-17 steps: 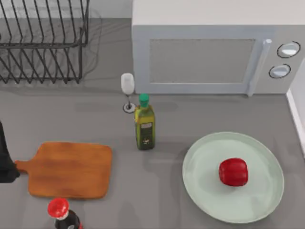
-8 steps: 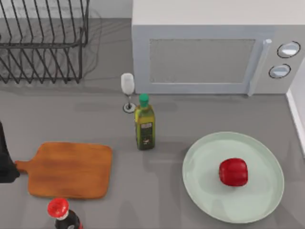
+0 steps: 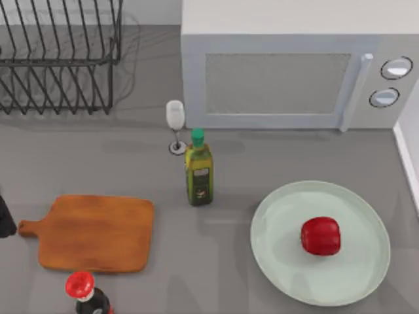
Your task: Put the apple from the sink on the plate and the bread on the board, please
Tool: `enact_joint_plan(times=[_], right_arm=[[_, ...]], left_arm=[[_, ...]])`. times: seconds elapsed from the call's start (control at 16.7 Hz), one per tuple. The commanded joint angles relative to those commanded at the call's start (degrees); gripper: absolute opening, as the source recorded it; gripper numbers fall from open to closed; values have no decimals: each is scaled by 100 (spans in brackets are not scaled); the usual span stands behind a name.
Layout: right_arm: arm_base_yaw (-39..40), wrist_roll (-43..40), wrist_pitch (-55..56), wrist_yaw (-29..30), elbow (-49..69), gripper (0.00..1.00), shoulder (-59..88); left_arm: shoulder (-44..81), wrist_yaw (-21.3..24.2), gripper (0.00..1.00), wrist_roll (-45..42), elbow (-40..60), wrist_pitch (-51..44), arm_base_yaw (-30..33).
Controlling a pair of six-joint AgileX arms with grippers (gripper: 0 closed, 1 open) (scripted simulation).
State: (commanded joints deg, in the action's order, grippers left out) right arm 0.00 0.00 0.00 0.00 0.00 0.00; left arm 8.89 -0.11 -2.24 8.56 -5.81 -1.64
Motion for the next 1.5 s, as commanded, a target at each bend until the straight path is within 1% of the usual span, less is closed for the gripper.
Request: enact_joint_plan(times=[0.24, 0.66, 0.9, 1.2, 1.32, 1.5], right_arm=[[0, 0, 0, 0, 0, 100, 0], [0, 0, 0, 0, 0, 100, 0], [0, 0, 0, 0, 0, 100, 0], [0, 0, 0, 0, 0, 100, 0], [0, 0, 0, 0, 0, 100, 0], [0, 0, 0, 0, 0, 100, 0]], left_arm=[[1814, 13, 100, -377, 1384, -1012, -225], [6255, 12, 100, -1180, 4158, -3235, -712], [8314, 8, 100, -1586, 5589, -4319, -970], [9877, 13, 100, -1909, 6879, -5159, -1192], [10186, 15, 100, -1966, 7136, -5304, -1235], [10257, 14, 100, -1979, 7198, -5337, -1246]])
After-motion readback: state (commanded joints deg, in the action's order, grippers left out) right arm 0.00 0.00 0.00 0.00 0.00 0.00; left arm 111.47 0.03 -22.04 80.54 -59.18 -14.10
